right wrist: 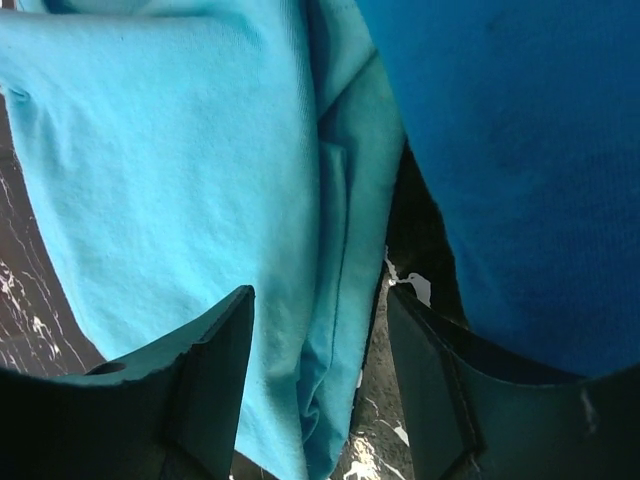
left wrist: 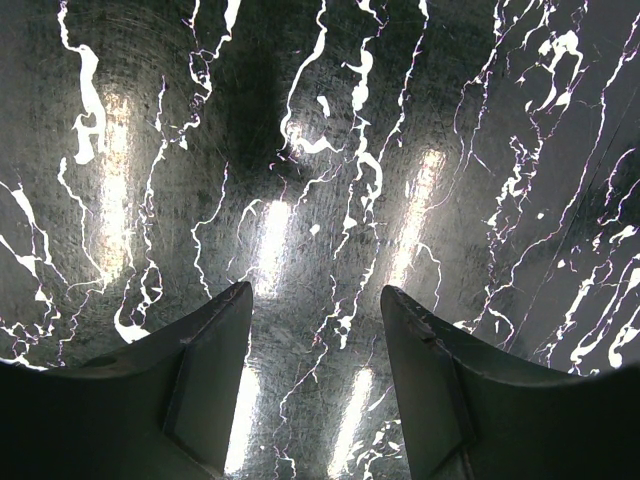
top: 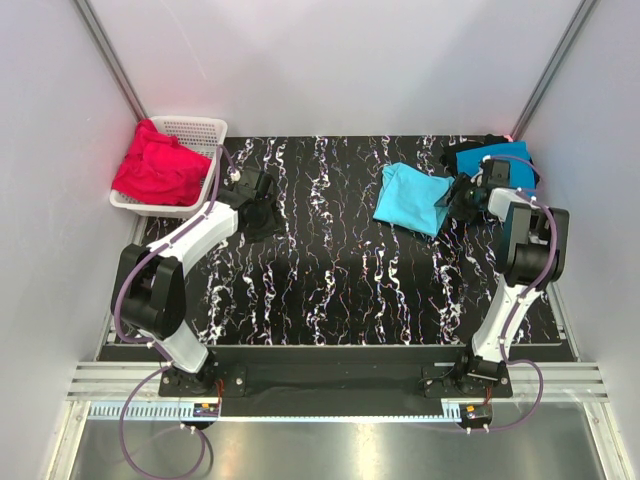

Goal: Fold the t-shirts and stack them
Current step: Neatly place the folded tshirt to the corner

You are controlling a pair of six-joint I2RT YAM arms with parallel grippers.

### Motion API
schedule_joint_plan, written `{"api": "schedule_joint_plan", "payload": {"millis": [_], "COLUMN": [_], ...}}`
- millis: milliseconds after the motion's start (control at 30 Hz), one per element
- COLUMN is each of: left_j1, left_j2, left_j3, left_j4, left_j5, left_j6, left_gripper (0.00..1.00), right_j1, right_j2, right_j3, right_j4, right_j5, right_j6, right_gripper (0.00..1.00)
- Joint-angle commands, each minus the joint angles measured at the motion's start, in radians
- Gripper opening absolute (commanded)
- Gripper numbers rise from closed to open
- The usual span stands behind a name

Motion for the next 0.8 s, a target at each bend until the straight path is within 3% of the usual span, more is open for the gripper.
{"api": "schedule_joint_plan", "payload": {"millis": [0,300,500,533,567,633,667,767], "left_j1": [0.004,0.004,0.004,0.004,0.004,0.004,0.004,0.004], "left_j2": [-0.010,-0.029,-0.037,-0.036,-0.034,-0.033,-0.031,-0.026], "left_j3": [0.006,0.009,0.015,0.017,0.018,0.018,0.017,0.017], "left_j4": [0.024,0.023,0.023,0.023,0.023,0.023,0.023,0.024], "left_j5": [0.017,0.016,0.008,0.011,0.011,0.013,0.014,0.016], "left_j6": [0.006,0.007,0.006,0.006,0.004,0.001,-0.001,-0.001], "left_gripper": [0.60,0.60,0.60,0.60,0.60,0.60,0.60,0.60], "right_j1": [0.005,0.003,0.005,0.005,0.005,0.005,0.008,0.029], "right_j2": [0.021,0.087,0.107,0.107,0.107,0.105,0.102,0.066], "right_j3": [0.048,0.109,0.138,0.140,0.141,0.148,0.151,0.155], "right_j4": [-0.036,-0.044,-0.042,-0.043,-0.048,-0.063,-0.086,-0.149], "right_j5": [0.011,-0.170,-0.279,-0.281,-0.290,-0.287,-0.278,-0.179], "right_j6": [-0.013,0.021,0.020,0.021,0.017,0.011,-0.003,-0.046], "right_gripper": [0.63,0.62,0.52,0.49,0.35,0.16,0.00,0.00]}}
